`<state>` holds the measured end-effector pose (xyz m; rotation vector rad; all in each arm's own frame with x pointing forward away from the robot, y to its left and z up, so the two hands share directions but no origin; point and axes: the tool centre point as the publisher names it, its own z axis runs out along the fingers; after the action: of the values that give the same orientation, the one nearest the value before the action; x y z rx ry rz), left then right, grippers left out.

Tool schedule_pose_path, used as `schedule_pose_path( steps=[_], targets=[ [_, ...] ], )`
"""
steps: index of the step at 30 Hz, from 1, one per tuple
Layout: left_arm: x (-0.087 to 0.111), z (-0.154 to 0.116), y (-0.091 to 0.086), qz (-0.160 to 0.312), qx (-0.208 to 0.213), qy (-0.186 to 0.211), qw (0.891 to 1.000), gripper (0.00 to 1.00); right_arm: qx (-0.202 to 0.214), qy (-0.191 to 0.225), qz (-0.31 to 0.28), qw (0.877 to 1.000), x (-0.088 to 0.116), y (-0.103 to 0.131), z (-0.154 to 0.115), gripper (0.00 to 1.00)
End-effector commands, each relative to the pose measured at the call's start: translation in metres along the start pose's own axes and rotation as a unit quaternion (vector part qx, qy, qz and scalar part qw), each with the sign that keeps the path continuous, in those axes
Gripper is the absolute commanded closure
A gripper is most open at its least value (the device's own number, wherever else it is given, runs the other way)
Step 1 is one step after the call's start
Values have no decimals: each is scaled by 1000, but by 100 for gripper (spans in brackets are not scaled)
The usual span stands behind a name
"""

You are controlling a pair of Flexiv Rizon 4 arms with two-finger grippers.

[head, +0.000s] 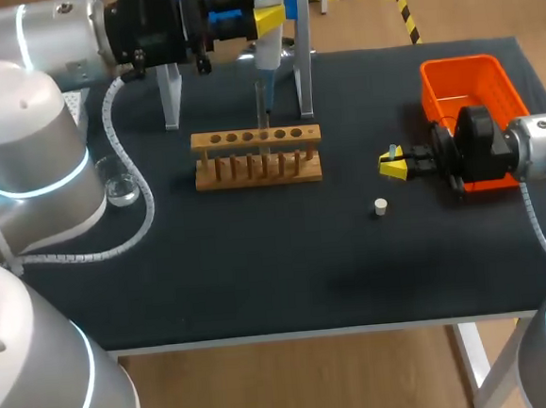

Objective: Invert the test tube, pick up the pipette, mount the tip to pipette, aspirate from beaker and dispense into the tube, eject the tip, return the pipette, and cap with the stopper.

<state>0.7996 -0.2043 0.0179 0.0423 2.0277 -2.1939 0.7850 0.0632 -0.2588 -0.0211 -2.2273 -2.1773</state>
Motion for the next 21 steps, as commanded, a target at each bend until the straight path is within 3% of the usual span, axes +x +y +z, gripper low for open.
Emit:
schedule_pose_path(
  steps=[1,21],
  targets=[
    [-2,-3,0,2,2,5,1000,100,0,-1,0,1000,1,0,0,100],
    [-1,-2,4,1,8,11,1000,100,0,-1,0,1000,1,0,0,100]
  ],
)
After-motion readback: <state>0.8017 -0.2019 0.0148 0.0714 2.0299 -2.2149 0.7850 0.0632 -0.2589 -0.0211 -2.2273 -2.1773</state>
